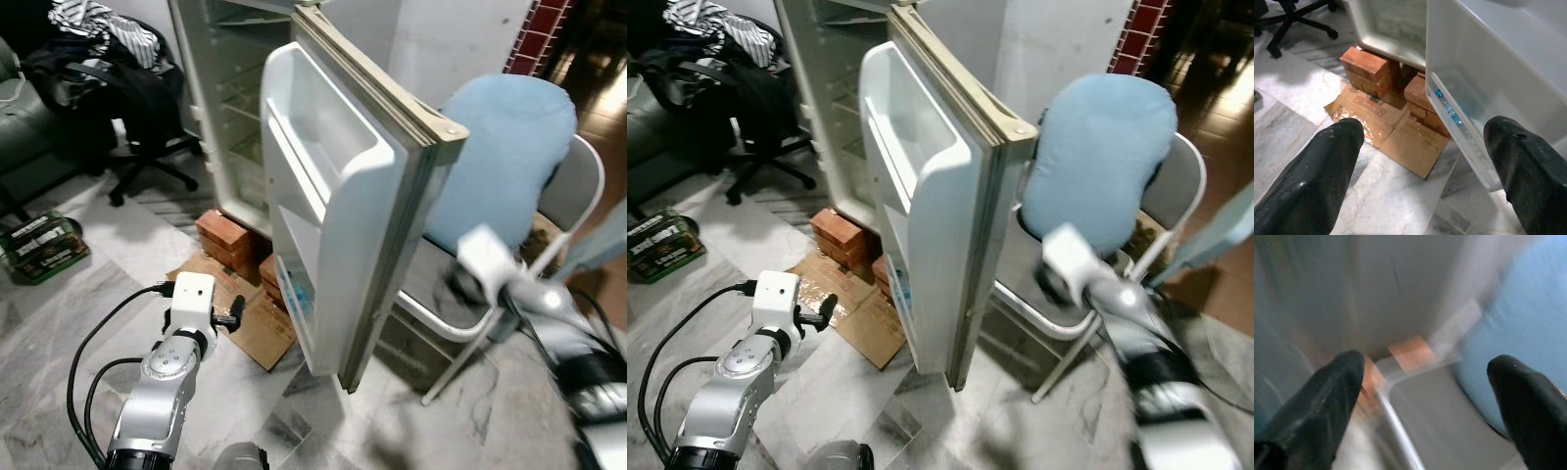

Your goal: Restocking fridge

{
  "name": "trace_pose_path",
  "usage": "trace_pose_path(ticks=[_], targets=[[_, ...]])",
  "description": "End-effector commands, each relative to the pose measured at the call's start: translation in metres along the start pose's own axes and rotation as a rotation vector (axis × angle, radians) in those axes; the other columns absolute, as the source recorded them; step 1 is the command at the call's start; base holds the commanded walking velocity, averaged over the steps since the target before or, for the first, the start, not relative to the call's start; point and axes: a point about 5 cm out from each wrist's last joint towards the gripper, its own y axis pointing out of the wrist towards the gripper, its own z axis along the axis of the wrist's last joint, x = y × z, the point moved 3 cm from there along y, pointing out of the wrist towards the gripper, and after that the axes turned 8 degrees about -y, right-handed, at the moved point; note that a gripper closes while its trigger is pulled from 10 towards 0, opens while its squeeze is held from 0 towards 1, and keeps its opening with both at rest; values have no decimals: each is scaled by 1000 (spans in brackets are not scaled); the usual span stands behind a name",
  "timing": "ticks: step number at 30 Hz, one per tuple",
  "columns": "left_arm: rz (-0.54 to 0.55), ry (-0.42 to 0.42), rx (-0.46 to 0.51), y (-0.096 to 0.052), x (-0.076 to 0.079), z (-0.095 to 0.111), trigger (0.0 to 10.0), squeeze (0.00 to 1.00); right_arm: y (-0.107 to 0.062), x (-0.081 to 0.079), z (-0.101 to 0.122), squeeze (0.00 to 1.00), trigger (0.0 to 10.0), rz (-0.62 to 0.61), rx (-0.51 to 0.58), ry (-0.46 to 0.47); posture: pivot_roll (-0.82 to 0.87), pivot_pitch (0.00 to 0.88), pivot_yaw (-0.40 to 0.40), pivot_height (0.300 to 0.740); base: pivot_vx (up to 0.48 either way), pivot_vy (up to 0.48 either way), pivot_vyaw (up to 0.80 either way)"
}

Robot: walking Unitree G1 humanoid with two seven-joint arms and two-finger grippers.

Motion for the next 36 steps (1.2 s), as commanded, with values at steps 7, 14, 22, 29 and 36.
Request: trace_pose_path(ticks=[7,14,22,29,36], targets=[[10,20,-20,1,-3,-2,10000,0,-28,-63,67,0,10000,556,279,386,5,0,5,740,0,0,0],[2,29,-42,2,-1,-5,10000,0,-69,-78,87,0,10000,833,375,452,-4,0,6,740,0,0,0],[-23,32,-87,1,4,-10,10000,0,-63,-85,50,0,10000,780,204,383,3,0,5,740,0,0,0],[-218,17,-269,-17,41,-33,10000,0,-56,-88,19,0,10000,719,73,290,10,0,3,740,0,0,0],[-122,-2,-220,-9,22,-23,10000,0,-37,-71,-4,0,10000,487,3,197,7,0,4,740,0,0,0]])
